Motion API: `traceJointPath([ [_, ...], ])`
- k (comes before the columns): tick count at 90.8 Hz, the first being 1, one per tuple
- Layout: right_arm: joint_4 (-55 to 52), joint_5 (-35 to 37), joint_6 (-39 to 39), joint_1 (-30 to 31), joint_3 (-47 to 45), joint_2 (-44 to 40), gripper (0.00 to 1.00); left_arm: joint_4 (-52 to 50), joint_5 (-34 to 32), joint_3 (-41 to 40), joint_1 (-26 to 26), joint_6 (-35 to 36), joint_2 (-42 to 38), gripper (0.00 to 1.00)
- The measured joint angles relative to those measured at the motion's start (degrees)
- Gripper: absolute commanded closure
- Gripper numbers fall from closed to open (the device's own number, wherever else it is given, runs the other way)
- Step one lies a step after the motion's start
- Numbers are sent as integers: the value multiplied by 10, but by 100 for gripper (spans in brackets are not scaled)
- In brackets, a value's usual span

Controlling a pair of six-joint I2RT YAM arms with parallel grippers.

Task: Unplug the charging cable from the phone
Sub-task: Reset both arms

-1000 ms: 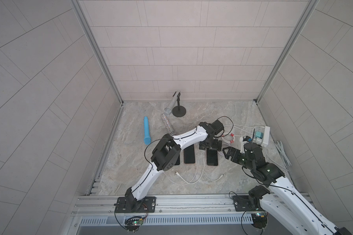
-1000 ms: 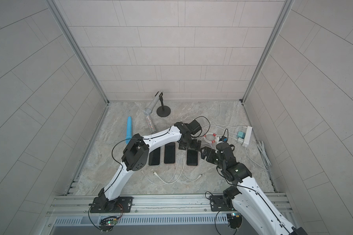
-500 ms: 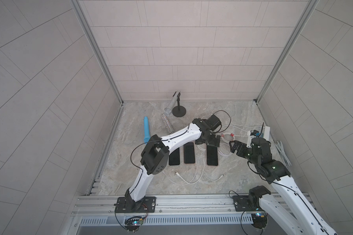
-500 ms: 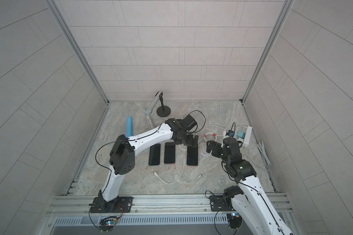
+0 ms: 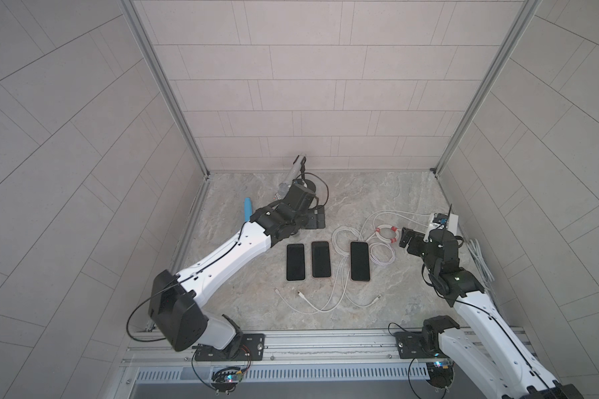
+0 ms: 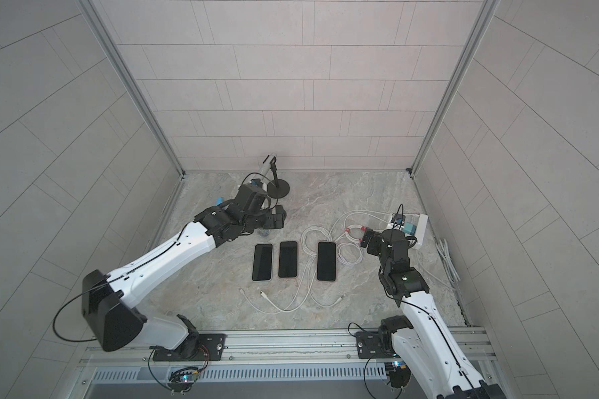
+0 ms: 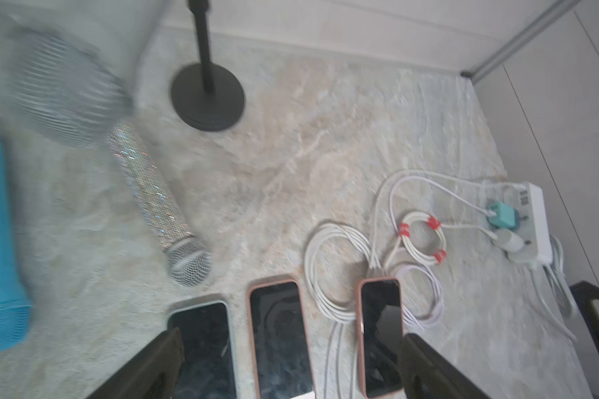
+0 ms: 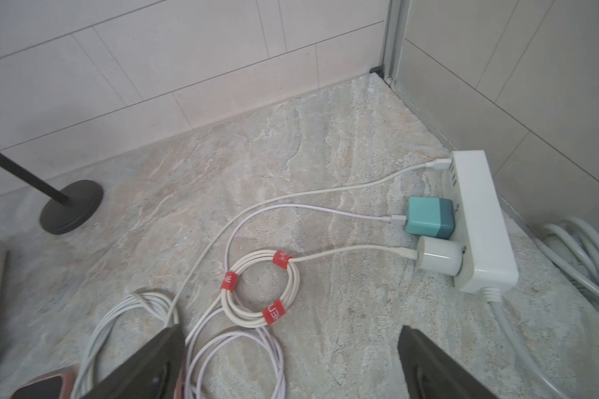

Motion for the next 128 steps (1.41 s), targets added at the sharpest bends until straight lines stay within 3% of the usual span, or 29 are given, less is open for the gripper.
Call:
traceJointPath([
  [13, 98, 20, -20, -36, -53, 40, 1, 44, -63, -76, 57, 32, -64, 0],
  [25, 202, 31, -32, -59, -85, 100, 0, 87, -72, -145, 153, 37, -90, 0],
  [35, 283, 34, -43, -67, -93, 170, 0, 167, -81, -250, 231, 56, -120, 0],
  [45, 359, 35, -63, -71, -93, 232, 0, 280, -86, -367, 263, 98, -152, 0],
  [55, 417, 34, -83, -73, -89, 288, 0, 405, -68, -454, 299, 136, -141, 0],
  [65, 461, 30, -104, -74, -78, 327, 0, 507, -57, -483, 332, 163, -85, 0],
  [96, 640, -44, -141, -96, -80, 448, 0, 778, 24, -505, 342, 234, 84, 0],
  [106, 650, -64, -147, -96, -81, 453, 0, 773, 57, -502, 342, 249, 93, 0],
  [128, 677, -81, -151, -97, -81, 453, 0, 804, 62, -500, 342, 256, 94, 0],
])
